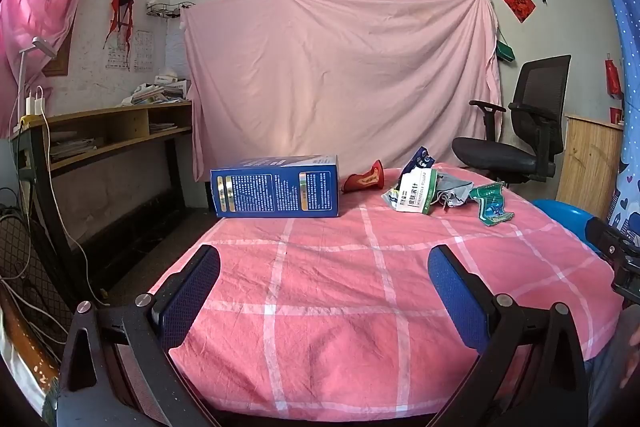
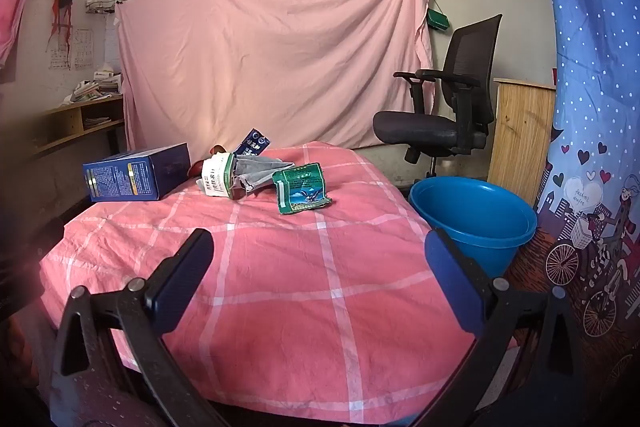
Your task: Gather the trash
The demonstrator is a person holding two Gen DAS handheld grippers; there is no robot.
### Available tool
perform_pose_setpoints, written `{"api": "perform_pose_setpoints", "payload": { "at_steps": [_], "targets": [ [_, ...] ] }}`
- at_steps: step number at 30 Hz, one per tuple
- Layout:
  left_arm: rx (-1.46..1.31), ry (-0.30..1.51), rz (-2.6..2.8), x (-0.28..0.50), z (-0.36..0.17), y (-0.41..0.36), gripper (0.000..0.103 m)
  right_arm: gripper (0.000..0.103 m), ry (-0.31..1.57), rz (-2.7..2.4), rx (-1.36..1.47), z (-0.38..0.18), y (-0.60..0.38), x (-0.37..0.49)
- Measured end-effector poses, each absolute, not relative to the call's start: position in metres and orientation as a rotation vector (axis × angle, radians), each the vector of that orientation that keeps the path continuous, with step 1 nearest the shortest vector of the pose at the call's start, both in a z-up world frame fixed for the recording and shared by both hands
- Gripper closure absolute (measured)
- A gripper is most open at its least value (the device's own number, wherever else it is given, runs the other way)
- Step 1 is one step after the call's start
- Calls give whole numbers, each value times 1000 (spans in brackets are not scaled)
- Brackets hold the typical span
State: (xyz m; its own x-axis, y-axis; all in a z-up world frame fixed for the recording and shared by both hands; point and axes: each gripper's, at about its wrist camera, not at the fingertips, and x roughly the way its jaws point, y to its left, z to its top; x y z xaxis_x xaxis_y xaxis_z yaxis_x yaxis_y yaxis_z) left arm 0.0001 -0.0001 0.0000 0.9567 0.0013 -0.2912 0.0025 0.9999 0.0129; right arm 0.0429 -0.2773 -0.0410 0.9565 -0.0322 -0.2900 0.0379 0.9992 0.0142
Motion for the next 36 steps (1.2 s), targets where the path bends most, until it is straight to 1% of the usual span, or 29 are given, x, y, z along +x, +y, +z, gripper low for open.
{"api": "perform_pose_setpoints", "payload": {
  "at_steps": [36],
  "targets": [
    [10,295,-10,-3,0,2,1,0,292,-35,23,-40,-276,43]
  ]
}}
